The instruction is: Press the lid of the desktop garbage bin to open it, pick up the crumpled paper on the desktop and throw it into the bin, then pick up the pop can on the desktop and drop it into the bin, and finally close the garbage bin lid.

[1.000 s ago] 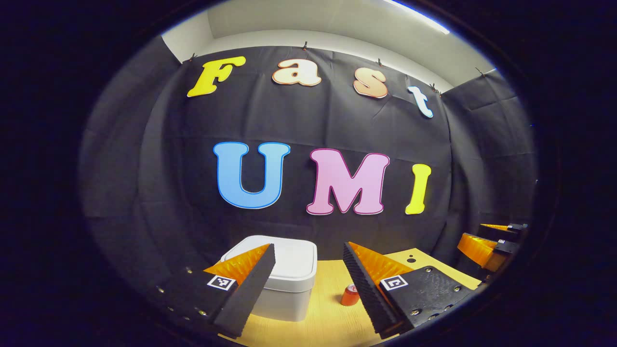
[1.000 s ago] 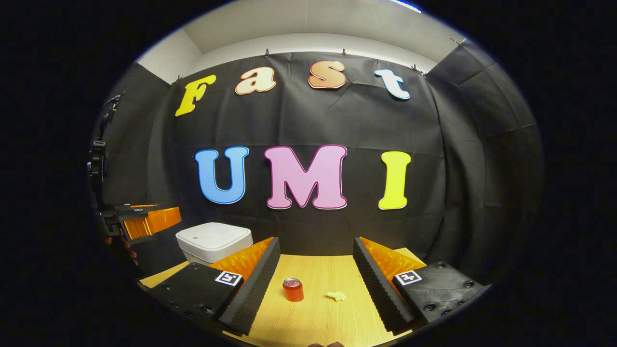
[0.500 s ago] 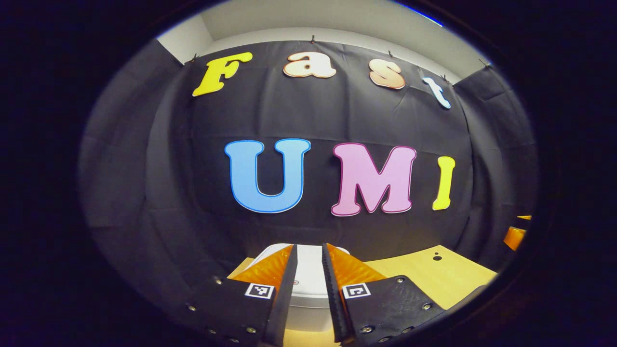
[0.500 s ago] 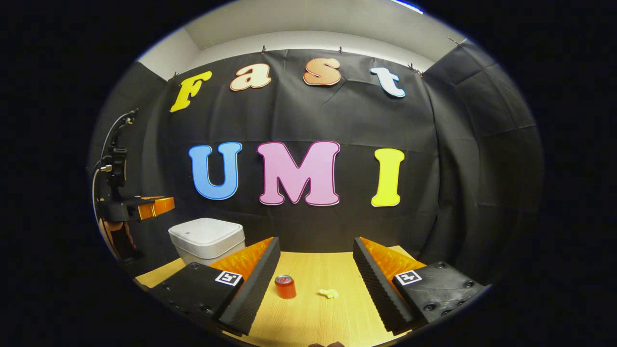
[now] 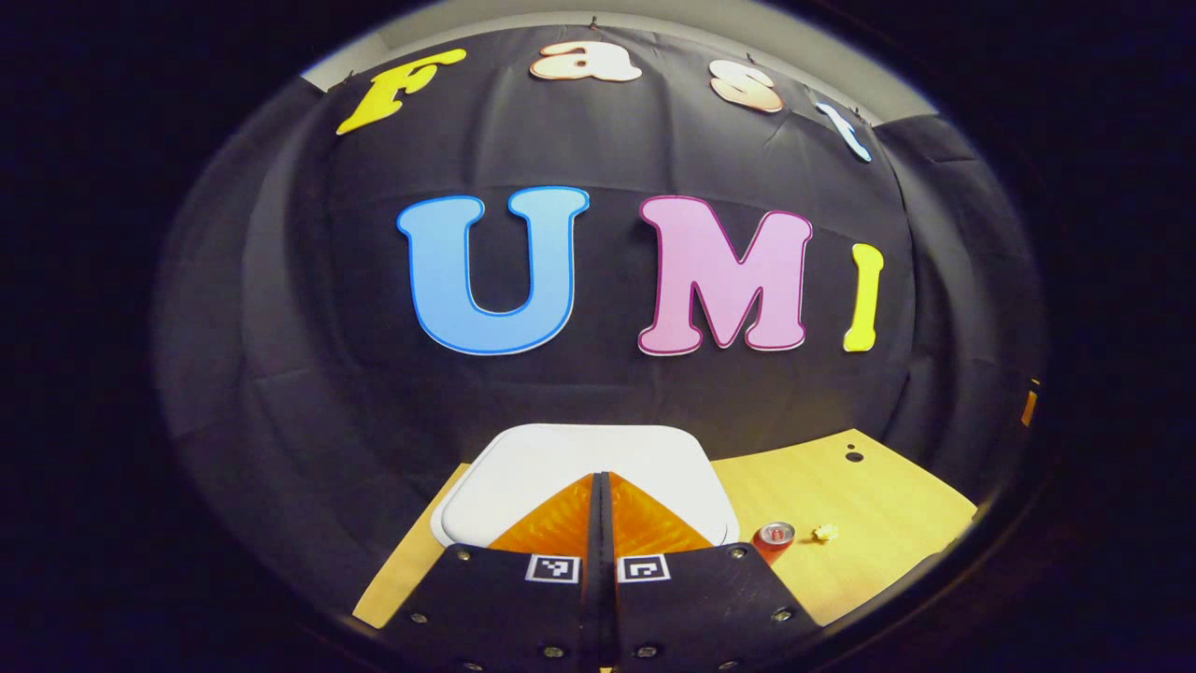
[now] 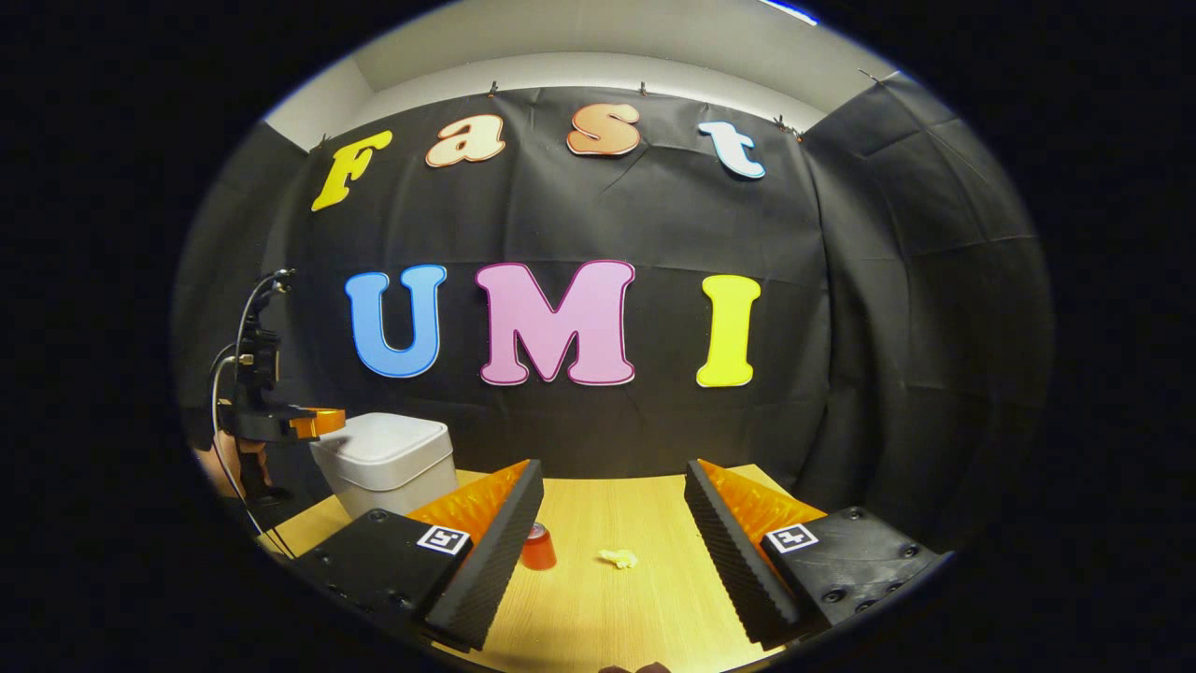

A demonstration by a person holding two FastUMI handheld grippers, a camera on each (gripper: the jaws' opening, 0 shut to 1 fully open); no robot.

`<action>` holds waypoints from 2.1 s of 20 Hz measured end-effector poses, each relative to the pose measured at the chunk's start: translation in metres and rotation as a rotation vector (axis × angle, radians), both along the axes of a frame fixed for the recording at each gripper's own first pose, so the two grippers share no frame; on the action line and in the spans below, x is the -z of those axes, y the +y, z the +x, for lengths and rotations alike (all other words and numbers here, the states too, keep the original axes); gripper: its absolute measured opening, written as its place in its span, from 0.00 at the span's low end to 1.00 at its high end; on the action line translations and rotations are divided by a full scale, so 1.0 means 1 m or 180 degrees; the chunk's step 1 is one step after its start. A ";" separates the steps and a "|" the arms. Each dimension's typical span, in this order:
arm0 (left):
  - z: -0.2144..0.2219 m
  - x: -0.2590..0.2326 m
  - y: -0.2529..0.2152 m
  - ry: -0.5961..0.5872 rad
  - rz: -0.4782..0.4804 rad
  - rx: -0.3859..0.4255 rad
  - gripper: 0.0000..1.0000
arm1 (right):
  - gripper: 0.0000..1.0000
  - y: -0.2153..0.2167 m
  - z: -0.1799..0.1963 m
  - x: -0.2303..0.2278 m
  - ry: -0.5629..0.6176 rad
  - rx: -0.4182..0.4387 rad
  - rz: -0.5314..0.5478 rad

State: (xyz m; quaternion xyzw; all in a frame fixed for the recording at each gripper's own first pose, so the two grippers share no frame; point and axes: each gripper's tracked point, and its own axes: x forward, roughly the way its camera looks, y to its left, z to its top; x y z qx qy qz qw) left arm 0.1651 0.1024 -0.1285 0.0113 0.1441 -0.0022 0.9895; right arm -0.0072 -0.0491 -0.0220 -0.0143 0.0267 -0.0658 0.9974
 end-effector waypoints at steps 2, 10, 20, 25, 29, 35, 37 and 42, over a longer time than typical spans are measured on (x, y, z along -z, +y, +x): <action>0.004 0.007 -0.002 0.0071 -0.0014 0.0002 0.01 | 0.98 -0.002 -0.001 0.001 0.0012 0.0018 0.0010; 0.006 0.025 0.003 0.0184 -0.0095 -0.0046 0.01 | 0.99 0.005 -0.003 0.001 0.0021 -0.0044 -0.0112; 0.005 0.030 0.003 0.0160 -0.0020 -0.0036 0.01 | 0.98 0.016 -0.001 0.006 0.0072 -0.0182 -0.0216; 0.005 0.030 0.002 0.0180 0.0071 0.0003 0.01 | 0.98 0.007 0.000 0.008 0.0065 -0.0088 -0.0164; 0.010 -0.002 0.006 0.0015 0.0539 0.0044 0.01 | 0.98 0.012 0.002 0.008 0.0076 -0.0134 -0.0123; -0.004 -0.095 -0.016 -0.0602 0.0420 0.0058 0.00 | 0.98 0.025 0.004 0.007 0.0086 -0.0264 -0.0204; -0.014 -0.113 -0.021 -0.0710 0.0343 0.0032 0.00 | 0.98 0.025 0.004 0.004 0.0058 -0.0263 -0.0166; -0.053 -0.160 -0.044 -0.1080 0.0202 -0.0031 0.01 | 0.98 0.027 0.006 0.003 0.0064 -0.0282 -0.0197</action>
